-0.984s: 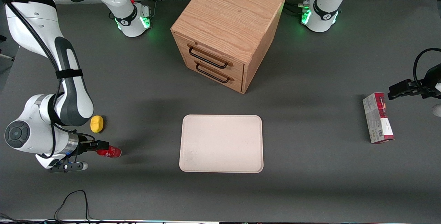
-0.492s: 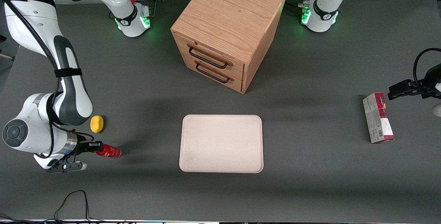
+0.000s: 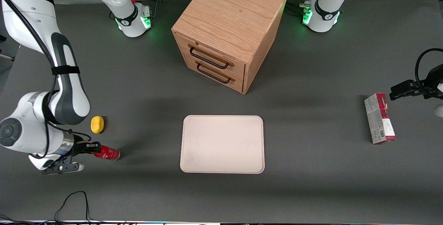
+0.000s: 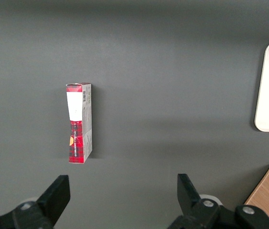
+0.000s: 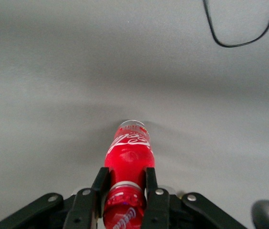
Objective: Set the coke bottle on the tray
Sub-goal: 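Close the right gripper around the bottle's body, then lift the bottle and carry it toward the cream tray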
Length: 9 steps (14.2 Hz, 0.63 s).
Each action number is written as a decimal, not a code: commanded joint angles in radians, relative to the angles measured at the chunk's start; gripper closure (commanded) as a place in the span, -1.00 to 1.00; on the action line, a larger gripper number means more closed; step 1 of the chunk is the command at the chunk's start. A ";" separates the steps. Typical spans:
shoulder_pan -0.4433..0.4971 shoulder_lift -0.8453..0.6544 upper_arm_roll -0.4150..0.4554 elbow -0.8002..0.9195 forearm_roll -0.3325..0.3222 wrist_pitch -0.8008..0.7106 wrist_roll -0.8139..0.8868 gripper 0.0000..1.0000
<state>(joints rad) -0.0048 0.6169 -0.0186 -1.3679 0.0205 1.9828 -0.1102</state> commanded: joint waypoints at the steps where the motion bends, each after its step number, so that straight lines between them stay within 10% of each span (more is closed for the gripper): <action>1: -0.001 -0.054 -0.004 0.155 0.012 -0.230 -0.029 0.71; 9: 0.002 -0.184 0.003 0.365 0.009 -0.595 -0.028 0.71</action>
<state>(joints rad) -0.0077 0.4324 -0.0188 -1.0223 0.0205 1.4027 -0.1149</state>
